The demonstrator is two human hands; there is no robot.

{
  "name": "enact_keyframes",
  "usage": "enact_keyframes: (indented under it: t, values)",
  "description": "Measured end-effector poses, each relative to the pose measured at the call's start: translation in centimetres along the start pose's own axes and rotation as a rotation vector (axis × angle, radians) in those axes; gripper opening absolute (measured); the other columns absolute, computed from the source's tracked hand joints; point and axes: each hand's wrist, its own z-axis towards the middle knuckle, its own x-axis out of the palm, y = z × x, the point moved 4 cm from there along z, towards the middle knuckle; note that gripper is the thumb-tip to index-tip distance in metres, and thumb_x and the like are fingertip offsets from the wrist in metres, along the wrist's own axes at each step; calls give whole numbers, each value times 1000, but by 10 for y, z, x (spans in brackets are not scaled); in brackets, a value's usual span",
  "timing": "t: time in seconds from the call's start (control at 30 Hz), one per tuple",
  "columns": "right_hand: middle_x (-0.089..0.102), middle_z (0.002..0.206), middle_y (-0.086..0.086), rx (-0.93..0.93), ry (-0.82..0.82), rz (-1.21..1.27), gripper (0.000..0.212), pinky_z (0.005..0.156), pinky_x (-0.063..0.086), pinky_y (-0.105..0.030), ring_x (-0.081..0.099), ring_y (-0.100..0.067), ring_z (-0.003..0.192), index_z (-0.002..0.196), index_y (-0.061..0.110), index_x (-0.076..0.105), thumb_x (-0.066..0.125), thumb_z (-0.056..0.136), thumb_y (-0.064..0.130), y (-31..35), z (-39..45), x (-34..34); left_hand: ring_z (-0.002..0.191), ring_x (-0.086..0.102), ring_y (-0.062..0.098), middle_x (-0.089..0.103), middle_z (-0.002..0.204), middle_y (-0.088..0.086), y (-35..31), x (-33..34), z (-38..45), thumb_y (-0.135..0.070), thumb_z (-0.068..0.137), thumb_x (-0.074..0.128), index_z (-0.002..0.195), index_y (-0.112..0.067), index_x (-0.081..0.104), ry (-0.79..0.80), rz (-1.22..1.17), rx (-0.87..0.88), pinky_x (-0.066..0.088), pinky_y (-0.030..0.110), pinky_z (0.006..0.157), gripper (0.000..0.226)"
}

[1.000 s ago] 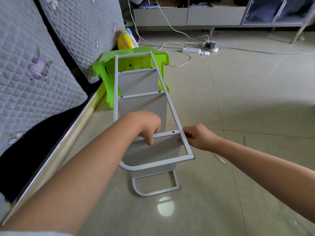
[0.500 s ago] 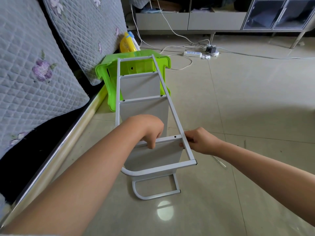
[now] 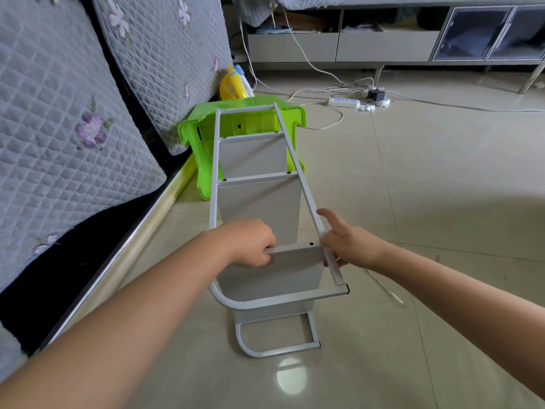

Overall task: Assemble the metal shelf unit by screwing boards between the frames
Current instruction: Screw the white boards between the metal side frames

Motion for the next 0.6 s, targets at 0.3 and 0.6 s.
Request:
enact_keyframes:
  t: [0.3,0.6]
  values:
    - [33,60,3,-66,-55,-656,38,45,24,-18,40,-22,75,57,17,28,48,89,16,15,19,9,97,55,30,59,103,13,23,23,-13,-43,95,44,82,-15,34,-1,19,-101,37,30,70,32]
    - [33,59,2,-56,-123,-569,40,44,24,-19,40,-24,73,56,19,27,50,89,16,9,26,3,103,54,33,58,110,15,26,18,0,-41,97,40,106,-7,47,-40,129,-72,39,32,75,37]
